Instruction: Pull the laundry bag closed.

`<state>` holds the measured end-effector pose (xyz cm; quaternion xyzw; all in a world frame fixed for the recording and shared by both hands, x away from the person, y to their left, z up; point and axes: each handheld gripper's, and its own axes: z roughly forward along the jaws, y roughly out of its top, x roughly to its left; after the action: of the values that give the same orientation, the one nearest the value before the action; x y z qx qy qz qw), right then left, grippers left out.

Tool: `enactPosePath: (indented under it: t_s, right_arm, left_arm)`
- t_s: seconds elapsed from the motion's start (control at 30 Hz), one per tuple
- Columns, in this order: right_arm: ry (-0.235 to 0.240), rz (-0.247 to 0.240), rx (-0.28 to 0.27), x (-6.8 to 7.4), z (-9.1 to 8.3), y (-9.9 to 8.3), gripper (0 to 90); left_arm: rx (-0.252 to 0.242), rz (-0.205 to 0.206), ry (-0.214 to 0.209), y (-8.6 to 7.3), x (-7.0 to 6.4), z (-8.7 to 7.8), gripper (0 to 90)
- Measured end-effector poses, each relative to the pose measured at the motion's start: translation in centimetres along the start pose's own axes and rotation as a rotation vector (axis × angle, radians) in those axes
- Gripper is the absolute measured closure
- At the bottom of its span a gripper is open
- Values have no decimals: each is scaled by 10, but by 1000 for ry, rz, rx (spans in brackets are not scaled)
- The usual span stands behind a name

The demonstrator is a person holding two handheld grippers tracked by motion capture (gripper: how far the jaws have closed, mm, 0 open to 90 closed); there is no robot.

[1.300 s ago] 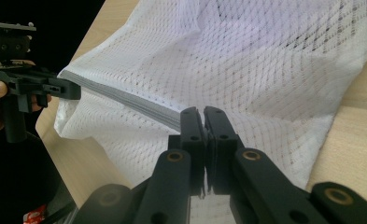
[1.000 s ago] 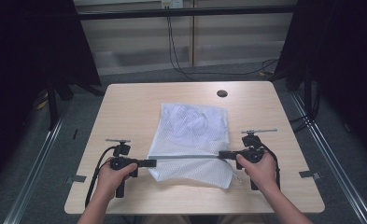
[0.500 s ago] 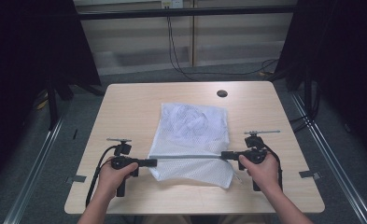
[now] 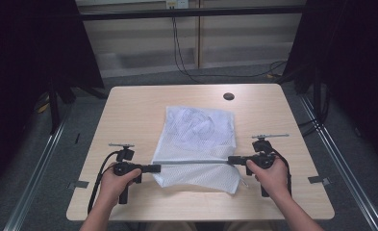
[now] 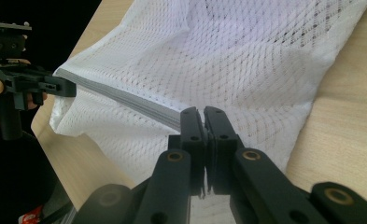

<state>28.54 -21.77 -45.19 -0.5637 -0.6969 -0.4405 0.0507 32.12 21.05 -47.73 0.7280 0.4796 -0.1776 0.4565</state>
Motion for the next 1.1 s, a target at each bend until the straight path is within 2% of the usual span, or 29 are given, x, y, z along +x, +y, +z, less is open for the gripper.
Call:
enactPosePath:
  t_s: [0.3,0.4,0.47,0.5,0.57,0.63,0.67,0.7,0.77,0.87,0.97,1.0,1.03,1.07,1.1]
  right_arm:
    - [1,-5,1,0,-1,-1,878]
    - [-2,-2,-1,-1,-2,-2,877]
    - [-5,-6,-1,-2,-3,-2,877]
    - [-10,-5,1,-3,-4,-3,877]
    - [-16,4,-5,-6,-7,-3,877]
    - [-13,13,-16,-10,-11,-5,877]
    - [-17,9,-21,-11,-13,-6,877]
    - [-20,10,-19,-12,-15,-7,877]
    - [-23,17,-22,-15,-18,-8,878]
    - [-16,12,-24,-17,-20,-11,877]
    - [-25,7,-24,-17,-20,-13,877]
    - [-28,2,-27,-16,-20,-13,877]
    - [-38,-12,-33,-15,-20,-14,876]
    - [-50,-41,-39,-13,-19,-14,874]
    - [-65,-71,-44,-12,-19,-15,873]
  left_arm:
    - [2,-3,-2,0,0,0,884]
    - [5,15,11,0,1,-2,884]
    - [5,10,14,0,2,-2,884]
    - [-4,-8,15,0,1,-2,884]
    - [3,3,22,0,3,-3,884]
    - [3,-13,16,0,2,-3,884]
    - [7,0,25,0,3,-3,884]
    - [11,-16,17,0,2,-2,884]
    - [23,-6,16,0,2,-2,884]
    - [38,-20,20,-1,2,1,884]
    - [39,-6,32,-1,1,2,884]
    - [39,12,31,0,0,2,883]
    - [37,56,32,1,0,2,880]
    - [32,65,22,1,-2,2,830]
    - [25,77,24,1,-2,2,683]
